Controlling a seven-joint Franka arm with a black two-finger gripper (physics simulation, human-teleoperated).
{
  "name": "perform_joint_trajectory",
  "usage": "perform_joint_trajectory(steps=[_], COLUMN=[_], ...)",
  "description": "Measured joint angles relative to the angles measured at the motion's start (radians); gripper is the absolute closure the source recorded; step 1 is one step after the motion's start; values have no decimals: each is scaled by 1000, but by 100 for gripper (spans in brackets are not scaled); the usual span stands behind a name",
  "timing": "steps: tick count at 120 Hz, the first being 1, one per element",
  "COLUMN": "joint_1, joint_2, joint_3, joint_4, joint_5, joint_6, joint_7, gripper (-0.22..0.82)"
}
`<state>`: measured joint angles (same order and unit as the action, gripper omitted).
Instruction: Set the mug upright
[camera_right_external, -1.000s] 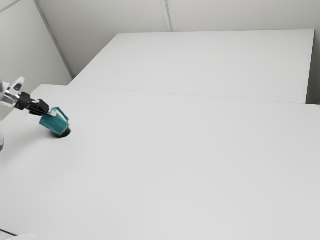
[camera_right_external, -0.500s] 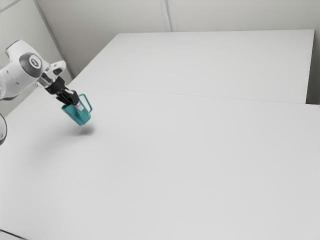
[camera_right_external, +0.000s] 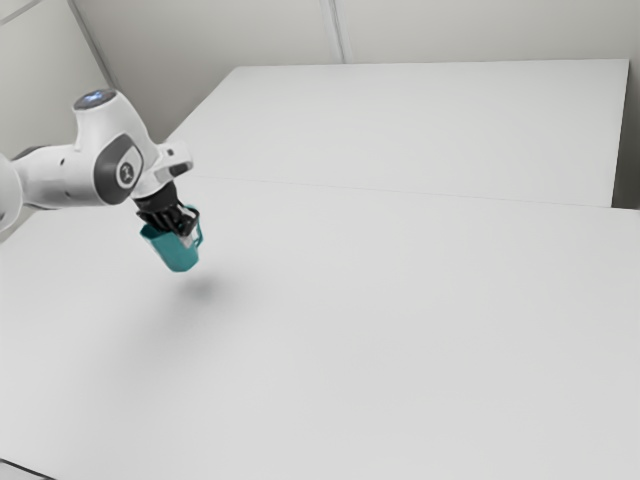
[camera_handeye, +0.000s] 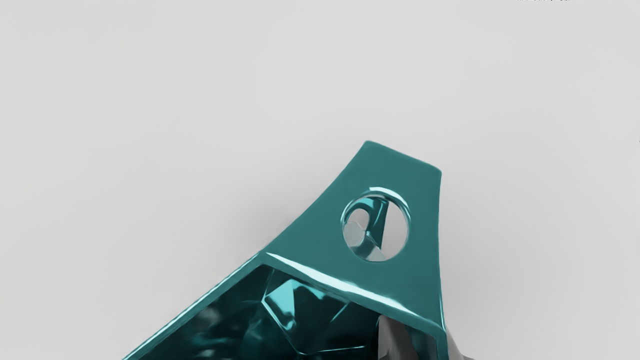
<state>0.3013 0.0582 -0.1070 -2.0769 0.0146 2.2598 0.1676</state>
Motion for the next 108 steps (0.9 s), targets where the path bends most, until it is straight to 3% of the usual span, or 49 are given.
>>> perform_joint_trajectory(steps=[77,95,108], joint_1=[-39,-49,-53], joint_2=[102,99,81], joint_3=[-4,-8,-8], joint_4=[-47,-41,-41], joint_5=[-1,-4,-5], joint_6=[84,85,83], joint_7=[-408,-455,-483], gripper=[76,42,25])
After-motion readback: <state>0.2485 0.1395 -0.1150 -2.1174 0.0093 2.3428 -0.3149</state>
